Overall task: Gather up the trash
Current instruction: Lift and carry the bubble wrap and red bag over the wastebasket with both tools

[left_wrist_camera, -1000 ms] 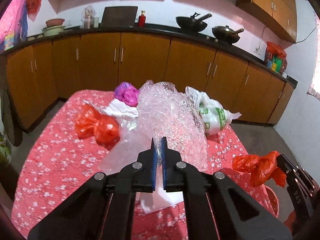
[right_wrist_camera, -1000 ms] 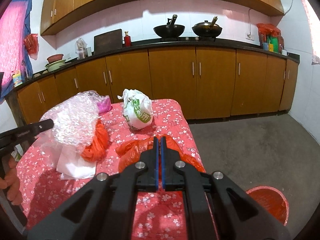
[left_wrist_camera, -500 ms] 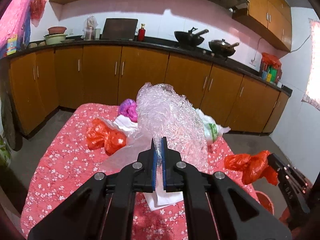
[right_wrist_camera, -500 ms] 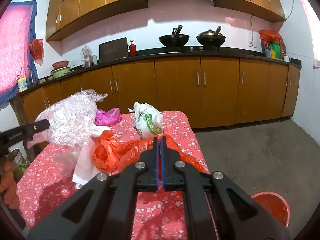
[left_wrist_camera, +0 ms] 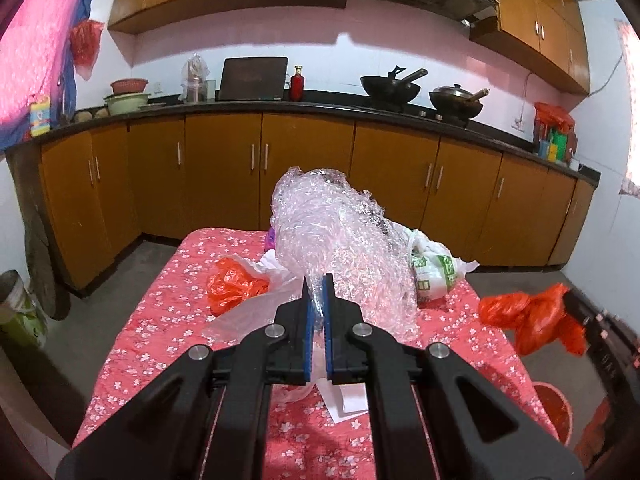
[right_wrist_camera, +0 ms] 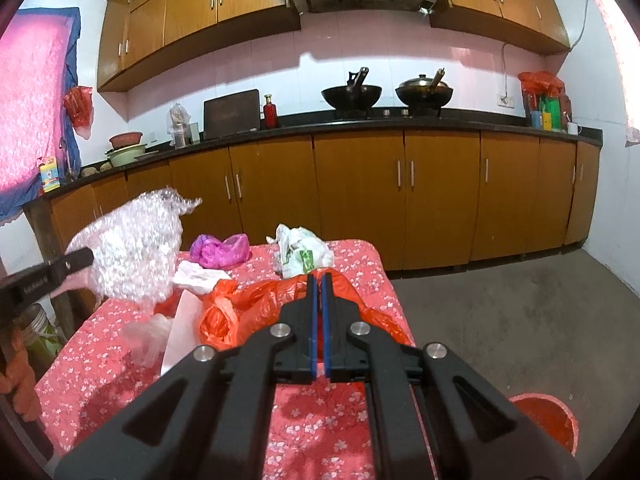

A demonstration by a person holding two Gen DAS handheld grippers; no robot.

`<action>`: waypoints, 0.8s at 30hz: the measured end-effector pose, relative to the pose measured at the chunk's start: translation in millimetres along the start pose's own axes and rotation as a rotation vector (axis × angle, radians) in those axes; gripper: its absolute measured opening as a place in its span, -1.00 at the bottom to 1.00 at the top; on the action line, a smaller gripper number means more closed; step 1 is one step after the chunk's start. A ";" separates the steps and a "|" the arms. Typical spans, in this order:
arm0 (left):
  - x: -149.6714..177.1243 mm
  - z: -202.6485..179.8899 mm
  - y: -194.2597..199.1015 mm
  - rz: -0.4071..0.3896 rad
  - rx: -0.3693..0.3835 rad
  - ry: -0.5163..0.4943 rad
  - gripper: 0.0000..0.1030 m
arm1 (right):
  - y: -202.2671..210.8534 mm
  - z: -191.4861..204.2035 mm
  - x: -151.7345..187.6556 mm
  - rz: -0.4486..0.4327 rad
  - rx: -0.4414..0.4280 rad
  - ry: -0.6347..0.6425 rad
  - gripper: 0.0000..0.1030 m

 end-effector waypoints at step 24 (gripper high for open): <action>40.9 -124.0 -1.7 0.057 0.152 -0.141 -0.92 | 33.0 -103.4 11.1 -0.021 0.168 -0.066 -0.93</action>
Point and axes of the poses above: each gripper's, at about its wrist camera, not at the fingertips, and y roughly against the way its jaws point, z to its left, x to its underside, the point moved 7 cm from there along -y, roughly the way its jaws point, and after that the axes turned 9 degrees about y, right-handed, at the moved point
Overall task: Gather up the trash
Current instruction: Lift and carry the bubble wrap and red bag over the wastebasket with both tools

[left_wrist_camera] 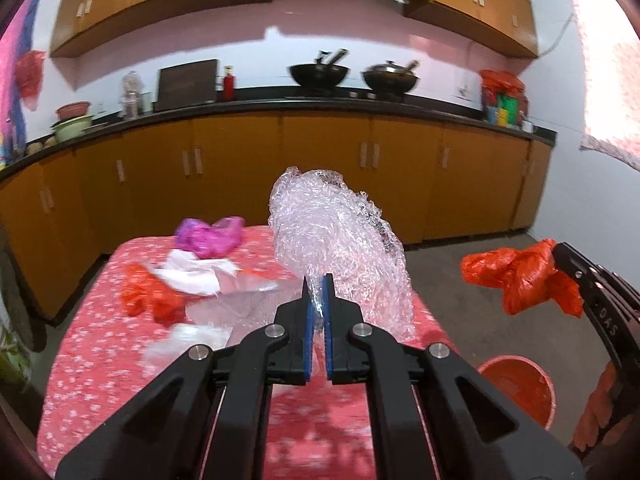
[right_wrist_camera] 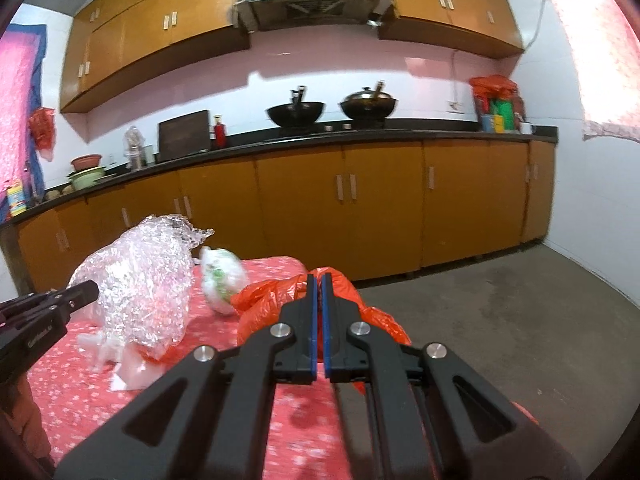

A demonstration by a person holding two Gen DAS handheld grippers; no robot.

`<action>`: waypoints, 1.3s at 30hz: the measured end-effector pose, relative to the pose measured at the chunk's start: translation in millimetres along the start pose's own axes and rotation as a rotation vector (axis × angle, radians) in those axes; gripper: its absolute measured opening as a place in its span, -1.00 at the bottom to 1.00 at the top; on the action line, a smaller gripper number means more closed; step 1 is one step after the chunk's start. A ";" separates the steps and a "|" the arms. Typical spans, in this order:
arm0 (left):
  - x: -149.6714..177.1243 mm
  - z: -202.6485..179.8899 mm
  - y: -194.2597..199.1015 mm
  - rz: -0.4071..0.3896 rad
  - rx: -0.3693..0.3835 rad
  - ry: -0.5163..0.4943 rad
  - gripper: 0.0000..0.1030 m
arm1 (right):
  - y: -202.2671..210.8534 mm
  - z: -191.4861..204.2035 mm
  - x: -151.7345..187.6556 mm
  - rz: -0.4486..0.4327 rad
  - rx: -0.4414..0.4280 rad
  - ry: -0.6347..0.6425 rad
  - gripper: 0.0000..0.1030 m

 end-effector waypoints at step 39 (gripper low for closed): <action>207.3 -262.0 -68.9 0.470 0.329 -0.229 -0.92 | 2.6 -260.8 240.9 0.362 0.369 -0.256 -0.93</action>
Point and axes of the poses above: each gripper's, at about its wrist camera, not at the fingertips, and y roughly against the way its jaws point, z to its left, x to its underside, the point moved 7 cm from there along -y, roughly the way its jaws point, and after that the axes turned 9 degrees about y, right-handed, at the moved point
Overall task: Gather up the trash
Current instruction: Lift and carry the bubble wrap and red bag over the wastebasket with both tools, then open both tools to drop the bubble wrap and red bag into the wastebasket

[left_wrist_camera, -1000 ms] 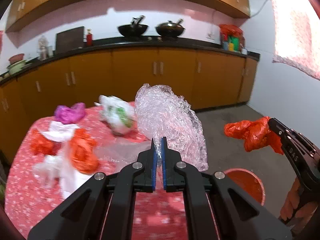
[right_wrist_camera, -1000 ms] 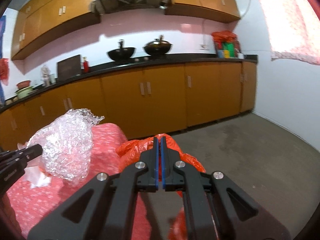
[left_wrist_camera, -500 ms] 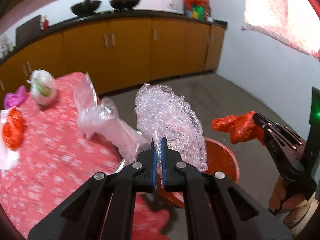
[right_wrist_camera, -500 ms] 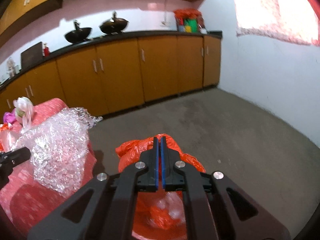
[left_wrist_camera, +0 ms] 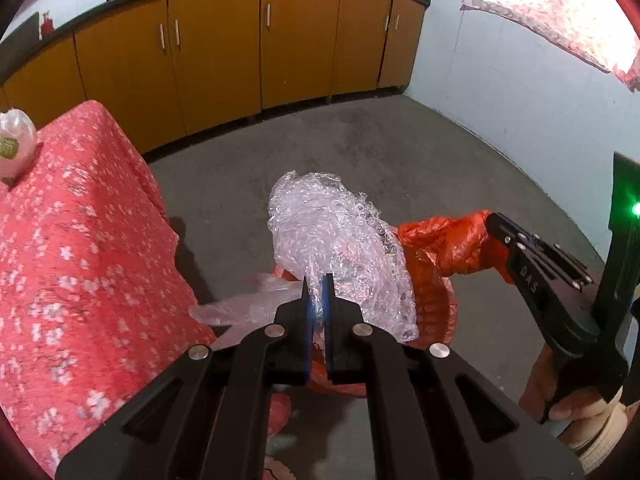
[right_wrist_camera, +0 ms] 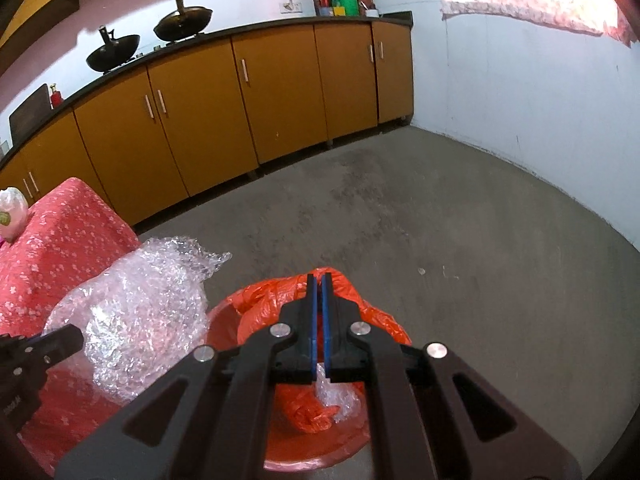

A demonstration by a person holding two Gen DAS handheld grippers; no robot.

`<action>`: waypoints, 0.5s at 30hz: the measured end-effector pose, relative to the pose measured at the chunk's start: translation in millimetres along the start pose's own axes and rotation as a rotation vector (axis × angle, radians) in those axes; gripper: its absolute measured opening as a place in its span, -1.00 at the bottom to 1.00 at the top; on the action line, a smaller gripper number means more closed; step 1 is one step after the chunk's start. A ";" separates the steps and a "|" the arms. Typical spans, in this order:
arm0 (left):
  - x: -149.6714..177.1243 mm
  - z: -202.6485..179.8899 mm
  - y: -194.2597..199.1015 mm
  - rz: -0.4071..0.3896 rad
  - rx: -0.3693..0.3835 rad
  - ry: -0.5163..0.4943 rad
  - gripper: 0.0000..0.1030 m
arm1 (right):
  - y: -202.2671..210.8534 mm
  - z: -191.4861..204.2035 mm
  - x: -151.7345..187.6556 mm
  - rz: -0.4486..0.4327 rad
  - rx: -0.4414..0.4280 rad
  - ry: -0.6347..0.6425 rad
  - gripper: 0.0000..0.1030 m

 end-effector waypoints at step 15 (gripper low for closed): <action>-18.7 3.9 -11.5 0.007 0.059 0.027 -0.92 | -9.9 -10.2 5.6 0.011 0.000 -0.036 -0.93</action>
Point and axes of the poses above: each gripper's, at about its wrist camera, not at the fingertips, and y roughly against the way its jaws point, z to its left, x to its underside, the point moved 7 cm from there along -y, roughly the way its jaws point, and after that the axes turned 9 degrees about y, right-handed, at the moved point
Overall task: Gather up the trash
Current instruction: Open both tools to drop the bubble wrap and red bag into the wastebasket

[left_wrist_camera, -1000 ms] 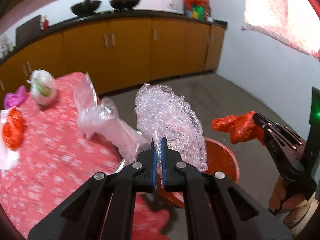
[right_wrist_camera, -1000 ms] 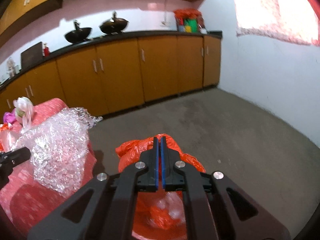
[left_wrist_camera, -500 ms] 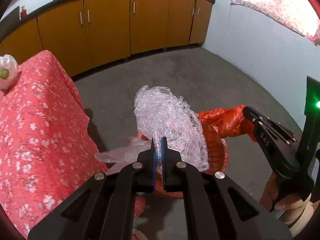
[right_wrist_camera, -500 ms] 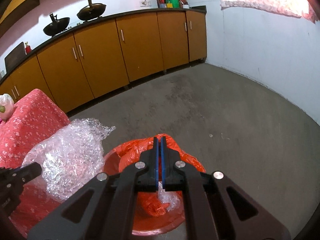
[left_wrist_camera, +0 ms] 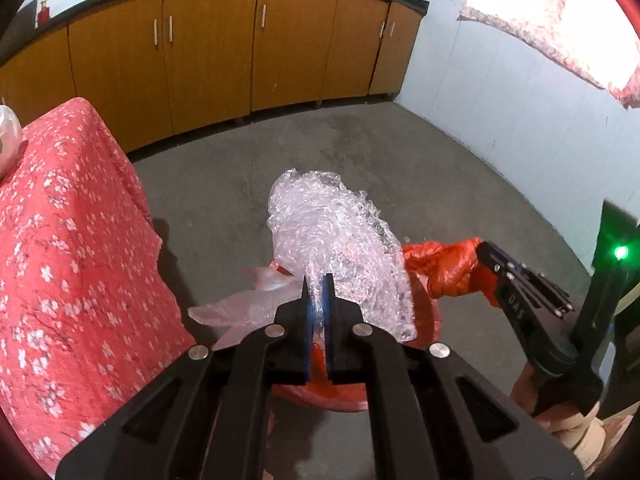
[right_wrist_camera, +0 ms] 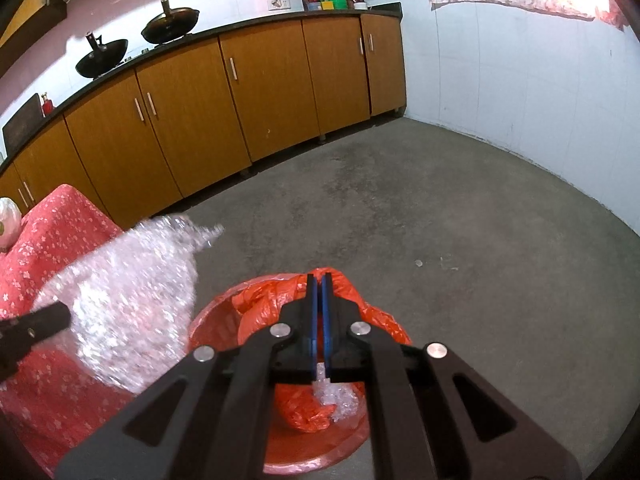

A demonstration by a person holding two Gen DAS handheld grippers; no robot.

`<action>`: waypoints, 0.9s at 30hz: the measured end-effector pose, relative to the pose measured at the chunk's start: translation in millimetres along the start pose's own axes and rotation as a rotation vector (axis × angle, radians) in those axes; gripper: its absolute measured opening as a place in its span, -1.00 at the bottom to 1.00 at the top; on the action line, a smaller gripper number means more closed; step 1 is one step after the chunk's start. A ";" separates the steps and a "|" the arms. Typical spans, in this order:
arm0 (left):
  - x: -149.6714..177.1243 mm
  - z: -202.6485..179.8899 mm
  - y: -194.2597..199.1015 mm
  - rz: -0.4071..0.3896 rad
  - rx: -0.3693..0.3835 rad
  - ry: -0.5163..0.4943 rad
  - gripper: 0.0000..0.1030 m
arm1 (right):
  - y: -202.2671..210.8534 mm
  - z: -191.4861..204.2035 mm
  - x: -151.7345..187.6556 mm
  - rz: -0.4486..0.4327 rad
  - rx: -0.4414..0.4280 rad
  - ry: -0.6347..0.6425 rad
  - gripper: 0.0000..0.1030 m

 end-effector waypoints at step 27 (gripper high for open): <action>4.0 6.1 -14.5 0.041 -0.007 0.040 -0.51 | 11.9 10.6 -12.5 0.001 -0.083 0.013 -0.71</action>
Point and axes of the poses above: each gripper's, at about its wrist camera, not at the fingertips, and y roughly against the way its jaws point, z to its left, x to its underside, the point moved 7 cm from there along -y, roughly the way its jaws point, and after that the axes turned 9 degrees about y, right-handed, at the moved point
